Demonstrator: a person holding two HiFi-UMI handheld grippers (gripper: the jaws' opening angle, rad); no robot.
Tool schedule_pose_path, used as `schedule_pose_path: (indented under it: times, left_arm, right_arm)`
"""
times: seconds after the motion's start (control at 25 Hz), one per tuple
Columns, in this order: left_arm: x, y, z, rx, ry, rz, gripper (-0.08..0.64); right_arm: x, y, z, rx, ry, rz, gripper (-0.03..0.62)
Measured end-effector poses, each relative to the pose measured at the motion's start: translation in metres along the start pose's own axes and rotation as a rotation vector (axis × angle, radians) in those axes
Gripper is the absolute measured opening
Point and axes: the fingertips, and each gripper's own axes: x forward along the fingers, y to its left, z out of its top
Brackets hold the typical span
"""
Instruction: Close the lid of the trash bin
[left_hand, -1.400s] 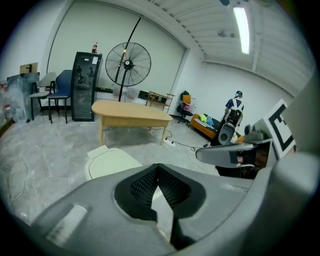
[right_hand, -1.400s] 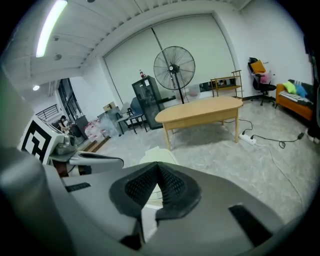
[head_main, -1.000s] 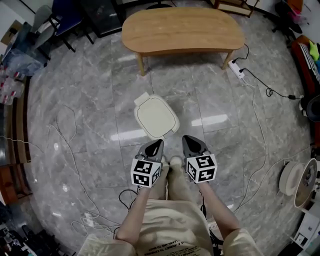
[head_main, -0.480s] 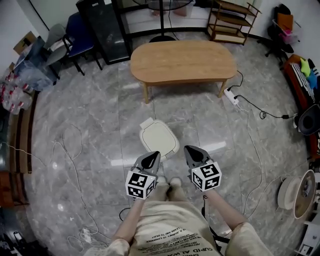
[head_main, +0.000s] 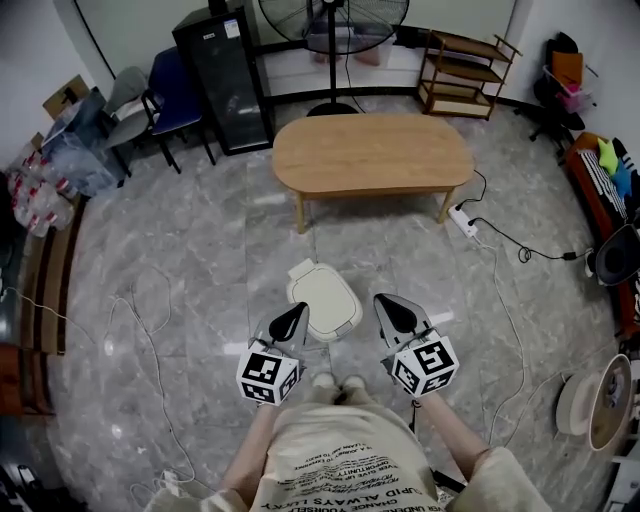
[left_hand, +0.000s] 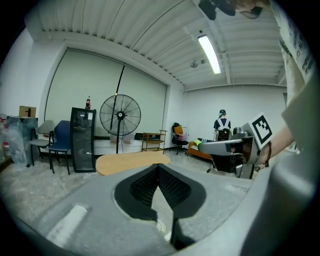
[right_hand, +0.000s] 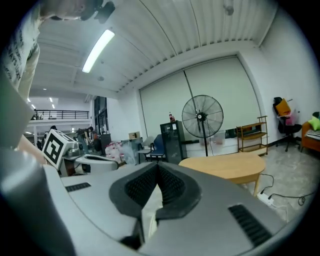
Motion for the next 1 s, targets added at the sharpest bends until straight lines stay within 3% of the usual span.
schedule_pose_path:
  times: [0.48, 1.0]
  left_arm:
    - [-0.017, 0.022, 0.049, 0.037, -0.116, 0.046, 0.023]
    - [-0.021, 0.042, 0.057, 0.049, -0.147, 0.083, 0.023]
  right_arm:
    - [-0.009, 0.000, 0.053, -0.026, -0.132, 0.027, 0.005]
    - [-0.006, -0.006, 0.062, 0.002, -0.171, 0.008, 0.005]
